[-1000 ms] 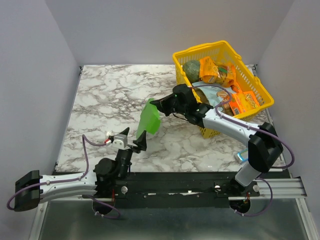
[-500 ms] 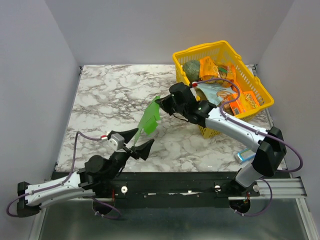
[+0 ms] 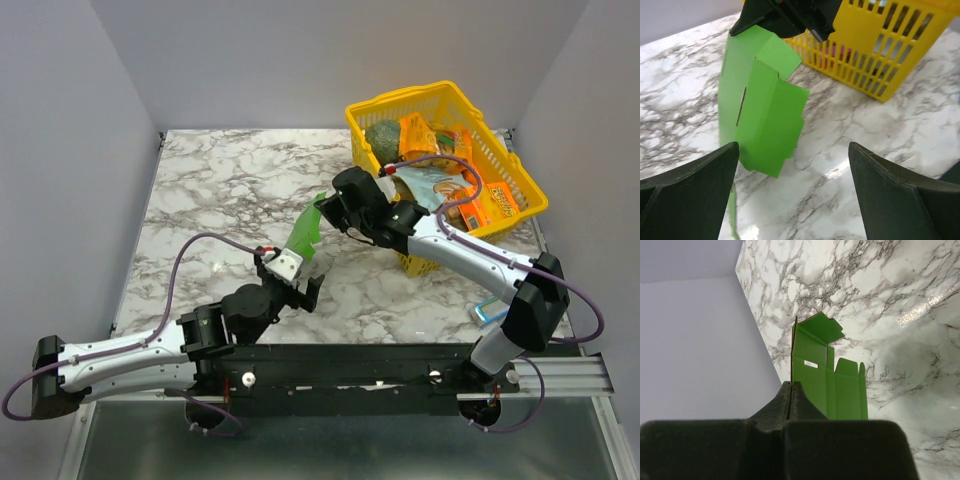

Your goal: Fold the paper box

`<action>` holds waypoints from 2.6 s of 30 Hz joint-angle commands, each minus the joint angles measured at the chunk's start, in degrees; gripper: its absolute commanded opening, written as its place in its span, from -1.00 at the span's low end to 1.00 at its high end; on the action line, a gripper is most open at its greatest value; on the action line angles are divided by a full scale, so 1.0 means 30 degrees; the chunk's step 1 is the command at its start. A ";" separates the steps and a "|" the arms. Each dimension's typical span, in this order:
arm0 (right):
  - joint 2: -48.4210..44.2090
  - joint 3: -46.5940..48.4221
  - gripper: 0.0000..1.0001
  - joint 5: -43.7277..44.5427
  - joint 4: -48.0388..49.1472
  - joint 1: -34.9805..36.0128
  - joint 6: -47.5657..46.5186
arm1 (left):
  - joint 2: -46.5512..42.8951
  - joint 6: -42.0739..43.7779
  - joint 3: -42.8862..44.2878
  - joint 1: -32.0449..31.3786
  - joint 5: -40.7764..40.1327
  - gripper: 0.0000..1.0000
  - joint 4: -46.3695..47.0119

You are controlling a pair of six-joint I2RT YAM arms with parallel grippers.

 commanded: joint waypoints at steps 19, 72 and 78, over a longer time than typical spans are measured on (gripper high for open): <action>-0.1320 -0.1407 -0.99 0.1353 -0.0330 0.0114 -0.1407 | 0.2415 0.4492 0.0854 0.0324 -0.0185 0.70 0.1237; -0.4778 -0.5831 0.35 -0.4918 0.3098 0.0114 -0.5218 | 0.0452 -0.3035 -0.4917 1.0254 1.5318 -0.75 0.9087; -0.4310 -0.6301 0.35 -0.5239 0.3742 -0.0003 -0.4397 | -0.0221 -0.3094 -0.5679 1.0314 1.5378 -0.75 0.8825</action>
